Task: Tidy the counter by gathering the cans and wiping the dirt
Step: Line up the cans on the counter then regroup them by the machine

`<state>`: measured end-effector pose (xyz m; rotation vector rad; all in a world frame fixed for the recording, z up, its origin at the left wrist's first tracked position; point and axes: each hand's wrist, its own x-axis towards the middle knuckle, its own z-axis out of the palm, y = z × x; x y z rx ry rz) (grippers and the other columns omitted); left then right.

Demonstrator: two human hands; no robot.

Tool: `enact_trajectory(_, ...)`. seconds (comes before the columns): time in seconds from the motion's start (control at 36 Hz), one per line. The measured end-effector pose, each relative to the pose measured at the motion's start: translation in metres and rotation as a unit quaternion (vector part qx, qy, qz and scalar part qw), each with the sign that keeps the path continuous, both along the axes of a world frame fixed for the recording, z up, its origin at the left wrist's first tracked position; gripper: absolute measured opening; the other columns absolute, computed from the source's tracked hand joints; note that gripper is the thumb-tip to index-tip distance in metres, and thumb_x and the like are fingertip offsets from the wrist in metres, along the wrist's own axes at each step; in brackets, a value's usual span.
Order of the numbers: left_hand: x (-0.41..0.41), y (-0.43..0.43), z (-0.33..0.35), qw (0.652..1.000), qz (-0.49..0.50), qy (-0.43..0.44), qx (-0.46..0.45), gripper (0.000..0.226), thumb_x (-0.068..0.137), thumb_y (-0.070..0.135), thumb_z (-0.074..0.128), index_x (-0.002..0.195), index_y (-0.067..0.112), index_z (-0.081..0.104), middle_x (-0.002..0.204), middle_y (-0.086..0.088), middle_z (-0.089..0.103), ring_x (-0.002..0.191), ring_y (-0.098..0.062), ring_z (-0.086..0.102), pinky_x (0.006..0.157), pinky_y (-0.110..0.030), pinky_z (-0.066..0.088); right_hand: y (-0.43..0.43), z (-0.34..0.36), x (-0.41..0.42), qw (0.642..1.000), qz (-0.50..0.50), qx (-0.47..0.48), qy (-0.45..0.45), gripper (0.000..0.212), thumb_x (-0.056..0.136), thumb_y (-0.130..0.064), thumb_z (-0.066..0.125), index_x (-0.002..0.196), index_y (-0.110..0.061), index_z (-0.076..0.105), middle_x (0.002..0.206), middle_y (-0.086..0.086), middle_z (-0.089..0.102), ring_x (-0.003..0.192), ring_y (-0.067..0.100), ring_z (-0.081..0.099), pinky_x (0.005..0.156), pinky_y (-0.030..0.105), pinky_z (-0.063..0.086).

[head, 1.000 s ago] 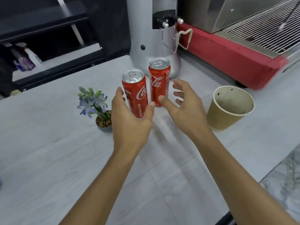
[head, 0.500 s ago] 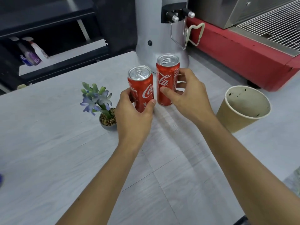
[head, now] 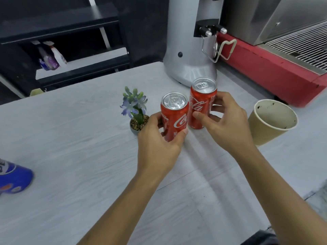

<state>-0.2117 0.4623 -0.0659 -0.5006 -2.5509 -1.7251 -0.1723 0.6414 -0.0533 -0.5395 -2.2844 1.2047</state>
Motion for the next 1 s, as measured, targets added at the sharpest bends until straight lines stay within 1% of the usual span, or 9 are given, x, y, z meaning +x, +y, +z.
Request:
enact_trajectory(0.17,0.025,-0.042,0.007,1.000,-0.008,-0.021,0.011,0.056,0.073,0.033,0.091,0.101,0.060,0.050,0.098,0.056,0.055,0.097,0.029,0.055,0.072,0.005,0.041,-0.022,0.007,0.032,1.000,0.001,-0.009,-0.012,0.061,0.077,-0.039,0.086,0.130,-0.030,0.056,0.111,-0.026,0.064,0.106,-0.014,0.062,0.082,0.012,0.056)
enact_trajectory(0.22,0.031,-0.059,0.006,1.000,0.002,-0.027,0.014,0.055,0.072,0.034,0.092,0.104,0.058,0.053,0.099,0.051,0.058,0.100,0.027,0.056,0.074,0.005,0.041,-0.033,0.008,0.043,1.000,0.011,-0.012,-0.017,0.063,0.075,-0.040,0.085,0.130,-0.029,0.056,0.112,-0.026,0.064,0.107,-0.014,0.061,0.082,0.010,0.056)
enact_trajectory(0.36,0.047,-0.110,0.005,0.999,0.032,-0.039,0.004,0.063,0.071,0.035,0.092,0.121,0.044,0.055,0.105,0.037,0.059,0.103,0.028,0.054,0.075,0.006,0.040,-0.070,0.011,0.065,0.998,0.044,-0.032,-0.034,0.066,0.075,-0.037,0.085,0.134,-0.025,0.056,0.118,-0.014,0.068,0.112,-0.001,0.065,0.091,0.023,0.057)
enact_trajectory(0.5,0.056,-0.162,0.009,0.997,0.067,-0.041,-0.022,0.065,0.069,0.034,0.092,0.121,0.042,0.055,0.107,0.037,0.059,0.104,0.026,0.054,0.078,0.005,0.041,-0.113,0.011,0.077,0.994,0.078,-0.068,-0.031,0.064,0.074,-0.040,0.083,0.131,-0.029,0.056,0.117,-0.019,0.067,0.112,-0.006,0.063,0.087,0.010,0.053)
enact_trajectory(0.58,0.058,-0.189,0.010,0.994,0.086,-0.049,-0.044,0.070,0.069,0.035,0.092,0.131,0.031,0.059,0.116,0.029,0.063,0.108,0.013,0.061,0.079,0.002,0.045,-0.138,0.010,0.076,0.991,0.101,-0.084,-0.031,0.063,0.075,-0.037,0.085,0.130,-0.031,0.055,0.117,-0.020,0.066,0.112,-0.008,0.062,0.085,0.006,0.051)
enact_trajectory(0.69,0.055,-0.217,0.010,0.990,0.114,-0.058,-0.052,0.077,0.070,0.035,0.091,0.138,0.026,0.056,0.126,0.016,0.063,0.113,-0.003,0.062,0.081,-0.001,0.043,-0.171,0.007,0.068,0.986,0.130,-0.099,-0.030,0.066,0.075,-0.037,0.085,0.134,-0.026,0.057,0.121,-0.017,0.067,0.115,-0.003,0.063,0.091,0.013,0.054)
enact_trajectory(0.78,0.050,-0.232,0.011,0.988,0.135,-0.053,-0.050,0.071,0.071,0.035,0.091,0.133,0.027,0.058,0.121,0.017,0.064,0.106,0.006,0.062,0.082,-0.002,0.044,-0.194,0.005,0.057,0.982,0.148,-0.110,-0.033,0.063,0.076,-0.033,0.087,0.131,-0.031,0.057,0.120,-0.018,0.067,0.115,-0.003,0.063,0.091,0.013,0.054)
enact_trajectory(0.89,0.039,-0.243,0.012,0.986,0.158,-0.048,-0.034,0.066,0.073,0.033,0.090,0.131,0.028,0.057,0.107,0.033,0.056,0.100,0.026,0.055,0.079,0.004,0.043,-0.218,0.004,0.037,0.978,0.172,-0.116,-0.040,0.063,0.077,-0.033,0.088,0.131,-0.033,0.056,0.120,-0.018,0.067,0.116,-0.005,0.061,0.092,0.014,0.054)
enact_trajectory(1.0,0.024,-0.249,0.014,0.983,0.179,-0.032,-0.022,0.062,0.075,0.032,0.090,0.127,0.034,0.055,0.102,0.034,0.057,0.096,0.031,0.052,0.077,0.004,0.042,-0.238,0.006,0.016,0.977,0.180,-0.108,-0.027,0.064,0.078,-0.033,0.088,0.133,-0.029,0.056,0.120,-0.015,0.067,0.115,-0.005,0.062,0.094,0.020,0.057)
